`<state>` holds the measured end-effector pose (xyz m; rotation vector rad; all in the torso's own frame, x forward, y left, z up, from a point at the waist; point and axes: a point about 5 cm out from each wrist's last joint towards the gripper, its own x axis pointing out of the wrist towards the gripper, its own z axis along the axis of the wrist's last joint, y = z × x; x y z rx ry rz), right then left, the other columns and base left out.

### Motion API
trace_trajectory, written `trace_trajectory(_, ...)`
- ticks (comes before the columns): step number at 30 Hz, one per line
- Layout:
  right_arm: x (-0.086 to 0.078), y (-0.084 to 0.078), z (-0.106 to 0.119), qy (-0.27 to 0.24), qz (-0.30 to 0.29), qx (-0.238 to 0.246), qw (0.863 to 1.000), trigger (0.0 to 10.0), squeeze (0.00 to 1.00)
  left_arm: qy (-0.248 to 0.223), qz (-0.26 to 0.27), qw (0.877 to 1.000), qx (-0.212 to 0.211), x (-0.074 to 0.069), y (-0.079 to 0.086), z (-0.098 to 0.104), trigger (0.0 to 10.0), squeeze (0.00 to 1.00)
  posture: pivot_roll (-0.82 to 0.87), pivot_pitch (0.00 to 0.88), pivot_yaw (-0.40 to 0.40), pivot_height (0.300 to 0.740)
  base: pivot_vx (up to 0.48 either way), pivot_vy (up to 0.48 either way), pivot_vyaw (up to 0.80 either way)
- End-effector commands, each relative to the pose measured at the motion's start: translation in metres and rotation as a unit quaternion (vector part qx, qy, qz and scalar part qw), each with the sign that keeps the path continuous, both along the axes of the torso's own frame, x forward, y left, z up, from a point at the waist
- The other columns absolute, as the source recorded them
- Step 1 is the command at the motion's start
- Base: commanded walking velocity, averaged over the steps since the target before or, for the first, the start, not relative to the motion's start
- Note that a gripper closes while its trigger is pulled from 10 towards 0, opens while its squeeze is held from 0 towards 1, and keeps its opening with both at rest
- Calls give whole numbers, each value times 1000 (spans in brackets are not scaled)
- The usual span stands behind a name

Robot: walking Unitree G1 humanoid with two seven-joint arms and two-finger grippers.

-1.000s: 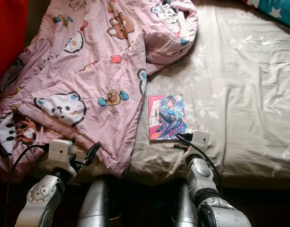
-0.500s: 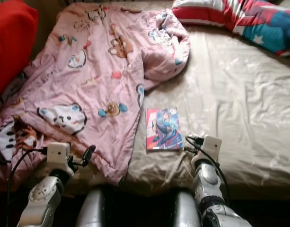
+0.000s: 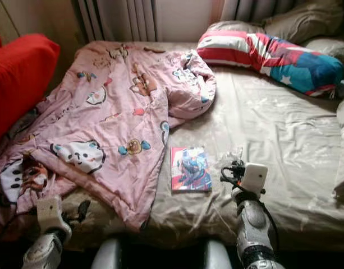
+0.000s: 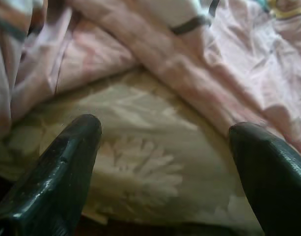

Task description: Clean up the room

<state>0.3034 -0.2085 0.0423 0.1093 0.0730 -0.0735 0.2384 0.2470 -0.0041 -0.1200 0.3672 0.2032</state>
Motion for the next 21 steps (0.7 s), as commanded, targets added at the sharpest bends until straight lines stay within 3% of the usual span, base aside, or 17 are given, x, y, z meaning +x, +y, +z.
trace_trajectory(1, -1, 2, 1, -7, 5, 0, 1000, 10000, 0, 2, 9, 1000, -2, -1, 4, -1, 10000, 0, -6, 0, 0, 603, 0, 0, 0)
trace_trajectory(9, -20, -4, -27, 60, -19, 1, 998, 10000, 0, 59, 13, 998, -7, -9, 2, -21, 10000, 0, 5, 0, -5, 623, 0, 0, 0)
trace_trajectory(10, -35, -8, -44, 105, -31, 1, 994, 10000, 0, 85, 15, 996, -10, -14, 0, -30, 10000, 0, 4, 0, -3, 633, 0, 0, 0)
trace_trajectory(14, -50, -11, -59, 148, -36, -1, 988, 10000, 0, 104, 14, 994, -11, -19, -1, -36, 10000, 0, 6, 0, 2, 653, 0, 0, 0)
trace_trajectory(21, -64, -15, -72, 189, -47, -5, 981, 10000, 0, 128, 8, 992, -10, -25, -4, -43, 10000, 0, 2, 0, 8, 683, 0, 0, 0)
